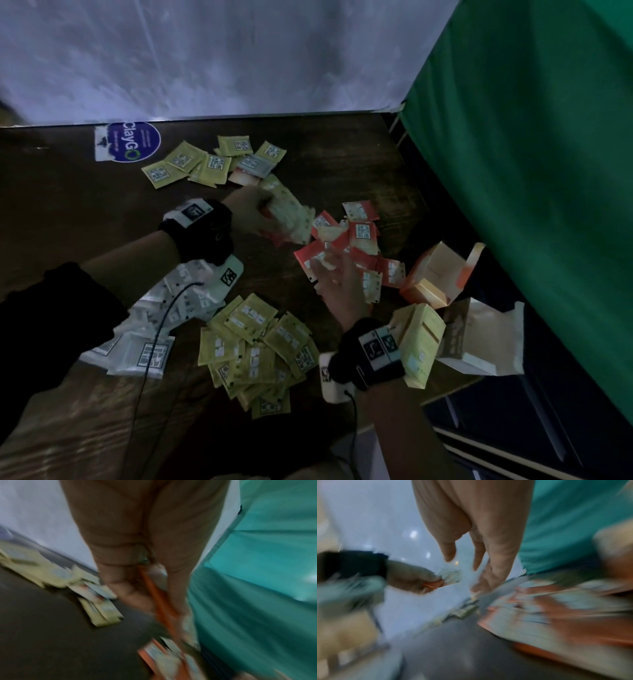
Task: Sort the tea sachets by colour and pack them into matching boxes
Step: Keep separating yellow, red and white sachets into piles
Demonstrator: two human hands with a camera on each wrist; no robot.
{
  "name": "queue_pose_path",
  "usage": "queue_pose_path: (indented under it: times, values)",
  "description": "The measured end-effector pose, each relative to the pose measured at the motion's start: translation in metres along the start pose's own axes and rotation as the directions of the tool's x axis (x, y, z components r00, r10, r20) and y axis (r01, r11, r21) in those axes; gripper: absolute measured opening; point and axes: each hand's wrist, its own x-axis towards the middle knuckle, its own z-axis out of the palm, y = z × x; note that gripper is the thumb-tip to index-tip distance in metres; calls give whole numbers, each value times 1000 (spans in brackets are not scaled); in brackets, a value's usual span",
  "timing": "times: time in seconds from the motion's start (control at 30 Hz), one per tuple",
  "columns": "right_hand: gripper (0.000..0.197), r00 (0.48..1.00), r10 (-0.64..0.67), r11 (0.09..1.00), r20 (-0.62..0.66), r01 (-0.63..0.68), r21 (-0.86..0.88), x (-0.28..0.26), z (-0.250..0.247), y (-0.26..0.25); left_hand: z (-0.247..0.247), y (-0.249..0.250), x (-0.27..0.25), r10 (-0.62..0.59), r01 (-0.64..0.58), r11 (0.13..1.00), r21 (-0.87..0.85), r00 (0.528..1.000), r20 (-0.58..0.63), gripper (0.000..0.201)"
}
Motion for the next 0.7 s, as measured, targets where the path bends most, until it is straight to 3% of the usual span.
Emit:
queue_pose_path:
  times: [0.07,0.13,0.23,0.33,0.4,0.47,0.53,0.6,0.7]
  values:
    - [44,991,121,975,61,-130,179,18,8,-17,13,16,-6,28,-30,999,28,998,54,62]
    - [29,984,164,962,65,-175,212,31,11,-25,29,25,-6,-1,-1,999,37,997,75,79]
    - [18,974,175,984,-141,-169,53,47,2,-18,43,22,5,-47,48,999,-11,990,132,89]
    - [32,922,178,970,-345,-223,-96,57,-19,3,34,3,29,-84,78,995,63,990,113,83]
    - [40,911,170,910,-375,-291,-295,62,-29,10,20,-15,47,-129,119,971,208,991,34,74]
    - [51,905,170,801,-391,-358,-480,62,-31,6,5,-37,63,-171,185,952,246,982,-76,67]
    - [58,905,106,770,-411,-336,-542,64,-26,-5,-10,-58,75,-219,268,939,217,950,-222,63]
    - [57,917,9,825,-399,-232,-515,75,-15,-20,-24,-81,82,-290,365,915,173,891,-349,69]
    - [54,956,-58,892,-287,-80,-445,103,12,-46,-43,-113,89,-467,532,843,75,795,-387,94]
